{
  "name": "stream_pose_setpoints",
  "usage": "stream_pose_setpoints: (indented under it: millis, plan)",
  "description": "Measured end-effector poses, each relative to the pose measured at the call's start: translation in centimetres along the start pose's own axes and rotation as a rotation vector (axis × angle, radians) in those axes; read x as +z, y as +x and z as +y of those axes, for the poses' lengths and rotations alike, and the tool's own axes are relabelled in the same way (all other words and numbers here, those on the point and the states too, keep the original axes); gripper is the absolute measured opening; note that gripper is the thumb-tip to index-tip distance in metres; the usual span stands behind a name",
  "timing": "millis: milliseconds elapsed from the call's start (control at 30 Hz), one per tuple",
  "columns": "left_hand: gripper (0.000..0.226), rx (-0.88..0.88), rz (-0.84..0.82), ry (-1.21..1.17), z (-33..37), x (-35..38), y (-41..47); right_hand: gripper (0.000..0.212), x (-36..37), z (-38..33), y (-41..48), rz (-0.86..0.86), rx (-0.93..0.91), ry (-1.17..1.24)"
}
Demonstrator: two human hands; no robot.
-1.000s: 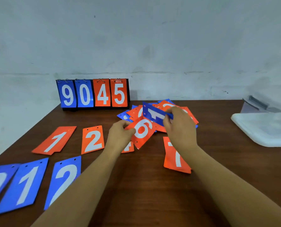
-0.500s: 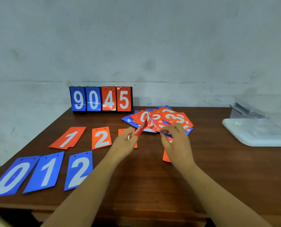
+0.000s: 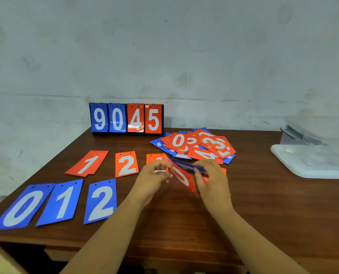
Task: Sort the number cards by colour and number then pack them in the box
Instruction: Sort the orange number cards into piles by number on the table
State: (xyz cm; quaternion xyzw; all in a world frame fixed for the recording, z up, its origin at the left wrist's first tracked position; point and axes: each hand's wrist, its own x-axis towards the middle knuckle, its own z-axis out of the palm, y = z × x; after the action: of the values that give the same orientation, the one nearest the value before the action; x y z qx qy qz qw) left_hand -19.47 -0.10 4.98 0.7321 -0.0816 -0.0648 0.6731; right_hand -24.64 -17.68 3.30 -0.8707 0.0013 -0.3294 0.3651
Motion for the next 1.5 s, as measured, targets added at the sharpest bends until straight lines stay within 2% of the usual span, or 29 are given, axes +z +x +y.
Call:
stream_pose_setpoints:
  millis: [33, 100, 200, 333, 467, 567, 633, 700, 767, 933, 1000, 1033, 1133, 1200, 1267, 1333, 1433, 1500]
  plan:
    - [0.024, -0.013, 0.037, 0.004, -0.1, 0.0, 0.0, 0.022, 0.0, -0.1, -0.1, 0.010, 0.000, -0.003]
    - [0.022, -0.041, 0.057, -0.003, -0.3, 0.1, -0.1, 0.020, 0.2, -0.1, -0.2, -0.003, -0.028, -0.012]
    - [0.014, -0.145, 0.054, -0.113, -0.7, 0.8, -0.5, 0.023, 0.9, 0.0, -1.2, -0.167, -0.001, -0.077]
    - [0.027, -0.253, -0.001, -0.303, -1.5, 1.1, -1.2, 0.024, 1.4, 0.3, -2.4, -0.257, -0.027, -0.037]
    - [0.032, -0.191, 0.112, 0.034, -2.6, 1.0, -1.3, 0.029, 1.7, 0.2, -3.2, -0.497, -0.119, 0.014]
    - [0.036, -0.147, 0.250, 0.177, -2.8, 0.3, -1.1, 0.049, 1.3, 0.1, -2.9, -0.474, -0.028, 0.012]
    - [0.038, -0.114, 0.308, 0.215, -2.9, -0.3, -1.1, 0.060, 1.1, 0.2, -2.4, -0.498, 0.055, -0.141]
    - [0.044, -0.092, 0.366, 0.244, -3.1, -0.8, -1.1, 0.066, 1.1, 0.1, -2.1, -0.607, 0.071, -0.340]
    - [0.047, -0.097, 0.394, 0.252, -3.3, -1.3, -1.2, 0.064, 1.4, 0.0, -2.2, -0.662, 0.023, -0.434]
    - [0.055, -0.138, 0.383, 0.259, -3.4, -1.9, -1.4, 0.041, 1.7, -1.2, -1.2, -0.716, -0.098, -0.520]
    - [0.053, -0.146, 0.400, 0.244, -3.3, -2.1, -1.6, 0.031, 1.6, -1.6, -0.9, -0.634, -0.069, -0.461]
    - [0.048, -0.148, 0.411, 0.232, -3.2, -2.2, -1.7, 0.027, 1.4, -1.8, -0.8, -0.521, -0.001, -0.376]
    - [0.033, -0.142, 0.421, 0.220, -3.2, -2.6, -1.7, 0.019, 0.0, -2.4, -0.5, -0.022, 0.212, -0.031]
    - [0.040, -0.121, 0.411, 0.203, -3.0, -2.8, -1.7, 0.013, -0.2, -2.5, 0.0, 0.126, 0.377, 0.188]
    - [0.043, -0.101, 0.378, 0.106, -2.7, -2.7, -1.7, 0.013, 0.2, -2.6, 0.3, 0.067, 0.578, 0.381]
    - [0.038, -0.107, 0.313, -0.032, -2.4, -2.3, -1.9, 0.018, 0.7, -2.6, 0.1, -0.053, 0.710, 0.419]
    - [0.040, -0.130, 0.189, -0.104, -2.1, -1.6, -2.2, 0.021, 0.9, -2.5, -0.6, -0.086, 0.743, 0.389]
    - [0.044, -0.135, 0.117, -0.079, -1.9, -1.2, -2.5, 0.015, 1.1, -2.4, -1.1, -0.080, 0.748, 0.425]
